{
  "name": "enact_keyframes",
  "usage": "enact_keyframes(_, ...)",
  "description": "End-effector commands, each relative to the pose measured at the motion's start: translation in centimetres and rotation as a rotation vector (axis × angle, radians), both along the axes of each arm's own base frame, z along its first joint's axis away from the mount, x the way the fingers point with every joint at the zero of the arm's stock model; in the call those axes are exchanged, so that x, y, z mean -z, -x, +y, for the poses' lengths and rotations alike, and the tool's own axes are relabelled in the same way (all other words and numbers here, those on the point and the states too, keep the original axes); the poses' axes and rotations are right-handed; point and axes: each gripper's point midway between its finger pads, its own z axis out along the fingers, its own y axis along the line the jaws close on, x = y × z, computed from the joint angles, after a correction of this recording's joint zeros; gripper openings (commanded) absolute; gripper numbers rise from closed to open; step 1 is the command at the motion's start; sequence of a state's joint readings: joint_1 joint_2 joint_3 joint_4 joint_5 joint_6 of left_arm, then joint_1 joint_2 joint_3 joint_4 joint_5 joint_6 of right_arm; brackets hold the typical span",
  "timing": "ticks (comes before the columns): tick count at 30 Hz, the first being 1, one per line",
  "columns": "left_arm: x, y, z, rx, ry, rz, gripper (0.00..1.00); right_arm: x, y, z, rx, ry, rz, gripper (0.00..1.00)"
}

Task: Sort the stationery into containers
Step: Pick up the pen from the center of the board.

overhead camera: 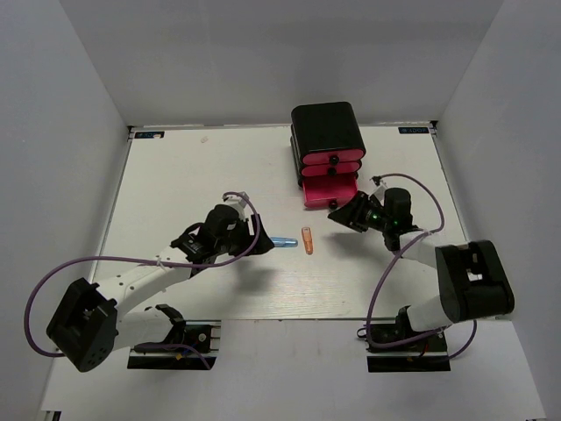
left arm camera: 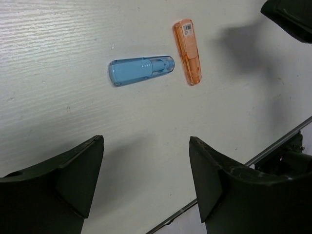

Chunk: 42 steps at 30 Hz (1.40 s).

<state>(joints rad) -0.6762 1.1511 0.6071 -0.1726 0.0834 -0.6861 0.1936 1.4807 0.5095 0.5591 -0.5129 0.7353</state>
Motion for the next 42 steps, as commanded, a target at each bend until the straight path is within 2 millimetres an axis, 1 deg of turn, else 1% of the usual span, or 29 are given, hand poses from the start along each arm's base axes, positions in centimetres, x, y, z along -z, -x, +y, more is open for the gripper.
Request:
enact_keyframes(1,-1.8,-0.5,-0.9,0.049,0.023,-0.054,0.8,-0.7,3.3,0.9,-0.181,0.05,-0.043,0.42)
enact_keyframes(2,-1.8,-0.6,-1.3,0.059,0.035,-0.058,0.75,-1.6,3.8,1.2,-0.224,0.056,-0.052,0.4)
enact_keyframes(3,-2.0,-0.7,-1.4,0.059,0.041,-0.065,0.71,-1.6,4.2,1.3,-0.283,0.114,-0.081,0.37)
enact_keyframes(4,-1.9,-0.6,-1.7,0.07,0.048,-0.06,0.67,-1.6,4.1,1.1,-0.324,0.175,-0.097,0.37)
enact_keyframes(5,-2.0,-0.7,-2.0,0.08,0.059,-0.063,0.62,-0.8,4.9,0.9,-0.379,0.234,-0.092,0.36)
enact_keyframes(6,-2.0,-0.7,-2.0,0.08,0.059,-0.063,0.53,-0.9,4.8,1.4,-0.421,0.263,-0.092,0.36)
enact_keyframes(7,-1.5,-0.8,-2.2,0.087,0.057,-0.051,0.48,-0.2,4.6,1.3,-0.458,0.345,-0.07,0.36)
enact_keyframes(8,-1.5,-0.8,-2.2,0.087,0.057,-0.051,0.46,0.6,5.4,1.0,-0.507,0.394,-0.041,0.36)
enact_keyframes(9,-1.4,-0.8,-2.5,0.094,0.058,-0.043,0.44,0.6,4.4,1.6,-0.528,0.421,-0.042,0.38)
enact_keyframes(10,-1.4,-0.8,-2.5,0.095,0.058,-0.043,0.44,1.3,4.3,1.2,-0.531,0.484,-0.039,0.41)
enact_keyframes(11,-1.0,-0.8,-2.5,0.094,0.051,-0.034,0.44,1.6,4.5,1.3,-0.536,0.499,-0.023,0.45)
enact_keyframes(12,-1.2,-0.8,-2.5,0.094,0.05,-0.033,0.52,1.7,4.6,1.8,-0.543,0.534,-0.036,0.53)
enact_keyframes(13,-1.2,-0.8,-2.5,0.089,0.055,-0.028,0.56,1.9,4.5,2.0,-0.564,0.559,-0.065,0.6)
enact_keyframes(15,-1.1,-0.7,-2.4,0.083,0.054,-0.014,0.67,2.5,4.7,2.6,-0.581,0.592,-0.064,0.64)
enact_keyframes(19,-2.0,-0.5,-1.8,0.058,0.058,-0.026,0.71,4.5,5.2,3.9,-0.608,0.654,-0.037,0.64)
enact_keyframes(22,-2.2,-0.2,-1.4,0.045,0.06,-0.025,0.71,5.1,5.3,4.8,-0.601,0.682,-0.027,0.64)
enact_keyframes(23,-2.1,-0.1,-1.2,0.03,0.06,-0.022,0.72,5.1,4.8,5.0,-0.586,0.69,-0.041,0.66)
enact_keyframes(24,-2.5,-0.1,-1.2,0.03,0.068,-0.033,0.72,5.2,4.8,5.2,-0.584,0.699,-0.042,0.66)
enact_keyframes(25,-2.0,0.1,-1.0,0.023,0.067,-0.016,0.72,5.6,4.7,5.5,-0.587,0.717,-0.041,0.68)
enact_keyframes(26,-2.3,0.1,-1.0,0.023,0.074,-0.024,0.72,5.4,4.2,5.9,-0.578,0.717,-0.052,0.68)
enact_keyframes(28,-1.9,0.2,-0.8,0.01,0.068,-0.014,0.72,5.7,4.0,6.3,-0.58,0.73,-0.049,0.69)
enact_keyframes(32,-1.9,0.2,-0.8,0.01,0.068,-0.014,0.72,6.8,3.8,7.1,-0.585,0.768,-0.05,0.69)
enact_keyframes(33,-1.7,0.3,-0.7,0.01,0.063,-0.007,0.72,7.1,4.1,7.3,-0.593,0.779,-0.047,0.69)
enact_keyframes(36,-1.7,0.3,-0.7,0.01,0.063,-0.007,0.72,8.1,4.4,7.3,-0.593,0.832,-0.04,0.69)
enact_keyframes(37,-1.8,0.2,-0.8,0.01,0.062,-0.006,0.72,8.3,4.0,6.9,-0.573,0.862,-0.049,0.68)
enact_keyframes(38,-1.8,0.2,-0.8,0.01,0.062,-0.006,0.72,8.6,4.6,7.2,-0.585,0.875,-0.053,0.66)
enact_keyframes(40,-1.4,0.2,-0.8,0.009,0.055,0.003,0.72,8.9,4.9,6.9,-0.594,0.894,-0.072,0.62)
enact_keyframes(41,-1.4,0.2,-0.8,0.009,0.055,0.003,0.72,9.0,4.7,6.5,-0.577,0.937,-0.086,0.6)
enact_keyframes(42,-1.3,0.0,-0.9,0.009,0.055,0.003,0.72,9.5,5.4,6.1,-0.586,0.952,-0.076,0.56)
